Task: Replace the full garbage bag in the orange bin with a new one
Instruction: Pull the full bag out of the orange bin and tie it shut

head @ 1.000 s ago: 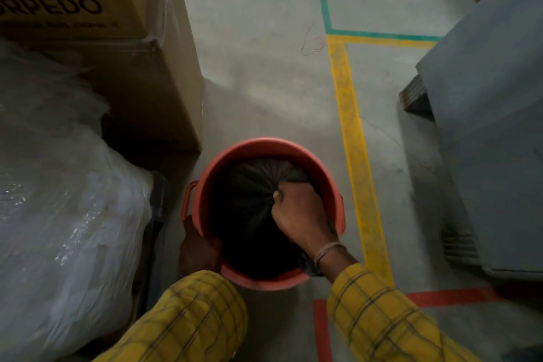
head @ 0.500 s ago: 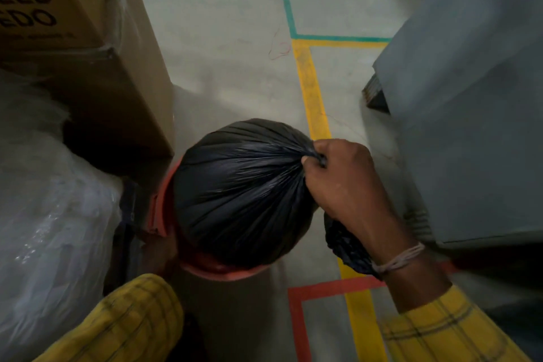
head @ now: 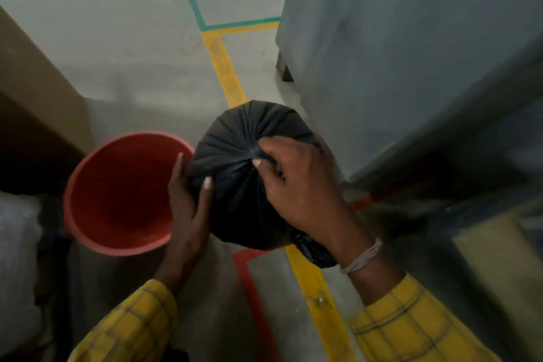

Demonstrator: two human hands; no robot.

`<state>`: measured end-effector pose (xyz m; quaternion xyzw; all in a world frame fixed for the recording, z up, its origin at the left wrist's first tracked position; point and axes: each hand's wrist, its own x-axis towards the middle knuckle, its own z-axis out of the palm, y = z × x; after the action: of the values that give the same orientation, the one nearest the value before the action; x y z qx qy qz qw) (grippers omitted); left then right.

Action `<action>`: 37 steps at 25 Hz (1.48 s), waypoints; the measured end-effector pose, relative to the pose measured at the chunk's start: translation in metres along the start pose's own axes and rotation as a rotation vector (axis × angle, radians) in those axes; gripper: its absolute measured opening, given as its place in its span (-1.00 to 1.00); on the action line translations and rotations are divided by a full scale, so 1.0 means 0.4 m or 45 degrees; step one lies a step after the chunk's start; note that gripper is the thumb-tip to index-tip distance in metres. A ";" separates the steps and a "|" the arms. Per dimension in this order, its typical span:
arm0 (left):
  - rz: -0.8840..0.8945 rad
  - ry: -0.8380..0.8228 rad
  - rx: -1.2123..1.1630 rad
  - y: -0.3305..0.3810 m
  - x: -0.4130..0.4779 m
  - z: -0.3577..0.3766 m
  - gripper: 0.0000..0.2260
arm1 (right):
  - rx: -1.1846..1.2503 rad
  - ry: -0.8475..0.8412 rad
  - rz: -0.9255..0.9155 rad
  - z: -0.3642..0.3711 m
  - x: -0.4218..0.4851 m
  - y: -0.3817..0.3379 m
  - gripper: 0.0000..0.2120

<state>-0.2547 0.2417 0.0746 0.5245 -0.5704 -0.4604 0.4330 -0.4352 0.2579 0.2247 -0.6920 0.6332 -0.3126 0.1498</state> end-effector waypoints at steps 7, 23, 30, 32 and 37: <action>-0.601 -0.383 -0.099 -0.170 -0.182 0.412 -0.95 | -0.255 -0.030 0.854 0.161 -0.327 0.428 -0.87; -1.666 -0.578 -1.011 -0.358 -0.286 0.741 -0.77 | 0.077 0.181 1.173 0.355 -0.822 0.635 -0.69; -0.559 -1.161 0.504 -0.397 -0.233 0.709 -0.79 | 0.008 -0.439 1.457 0.318 -0.795 0.847 -0.72; -0.118 -1.352 0.846 -0.418 -0.206 0.699 -0.49 | -0.114 -0.312 1.346 0.279 -0.716 0.870 -0.74; 0.388 -1.388 1.140 -0.441 -0.175 0.702 -0.27 | 0.271 0.017 1.135 0.277 -0.565 0.845 -0.71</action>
<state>-0.4886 0.3267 -0.1556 0.2618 -0.9062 -0.3131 -0.1104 -0.6316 0.4047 -0.1181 -0.3305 0.8346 -0.2854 0.3358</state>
